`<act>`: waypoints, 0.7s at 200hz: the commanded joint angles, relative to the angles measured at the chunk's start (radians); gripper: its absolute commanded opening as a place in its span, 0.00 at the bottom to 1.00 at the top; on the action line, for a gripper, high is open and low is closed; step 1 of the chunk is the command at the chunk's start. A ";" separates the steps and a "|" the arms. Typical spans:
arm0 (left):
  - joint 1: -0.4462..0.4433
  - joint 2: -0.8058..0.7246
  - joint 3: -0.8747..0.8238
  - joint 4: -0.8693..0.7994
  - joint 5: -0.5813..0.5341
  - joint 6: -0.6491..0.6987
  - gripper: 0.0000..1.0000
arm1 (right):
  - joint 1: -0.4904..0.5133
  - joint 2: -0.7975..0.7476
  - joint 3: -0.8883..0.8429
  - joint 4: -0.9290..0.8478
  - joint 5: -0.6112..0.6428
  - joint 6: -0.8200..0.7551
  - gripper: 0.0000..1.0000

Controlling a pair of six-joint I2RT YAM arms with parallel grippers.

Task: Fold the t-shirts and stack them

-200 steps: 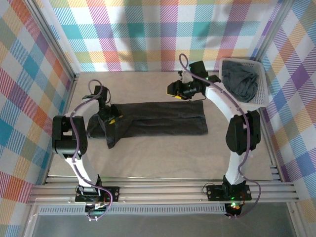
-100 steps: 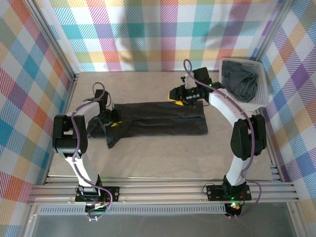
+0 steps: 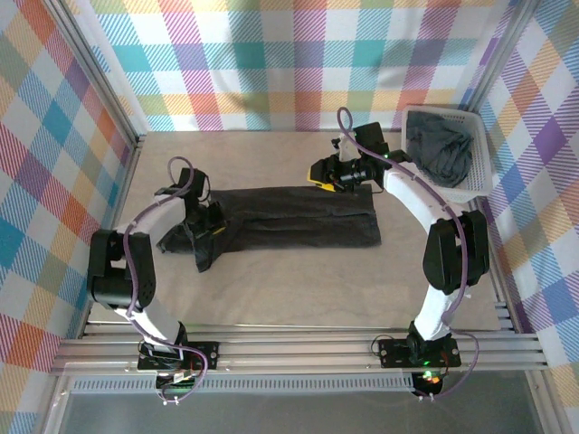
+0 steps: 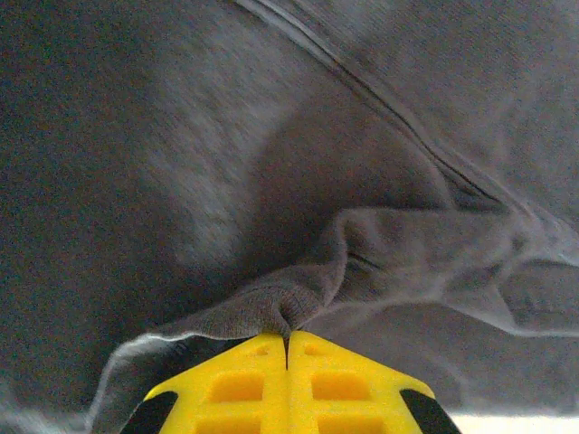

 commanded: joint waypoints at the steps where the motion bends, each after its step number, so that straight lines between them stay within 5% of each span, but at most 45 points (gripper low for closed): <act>1: -0.061 -0.073 -0.041 -0.024 -0.026 -0.182 0.00 | -0.001 -0.025 -0.012 0.021 -0.024 0.006 0.44; 55: -0.157 -0.130 -0.114 -0.033 -0.010 -0.371 0.00 | -0.001 -0.038 -0.043 0.015 -0.028 0.001 0.44; 140: -0.260 0.002 -0.108 0.113 0.008 -0.531 0.00 | -0.001 -0.051 -0.089 0.018 -0.032 0.004 0.43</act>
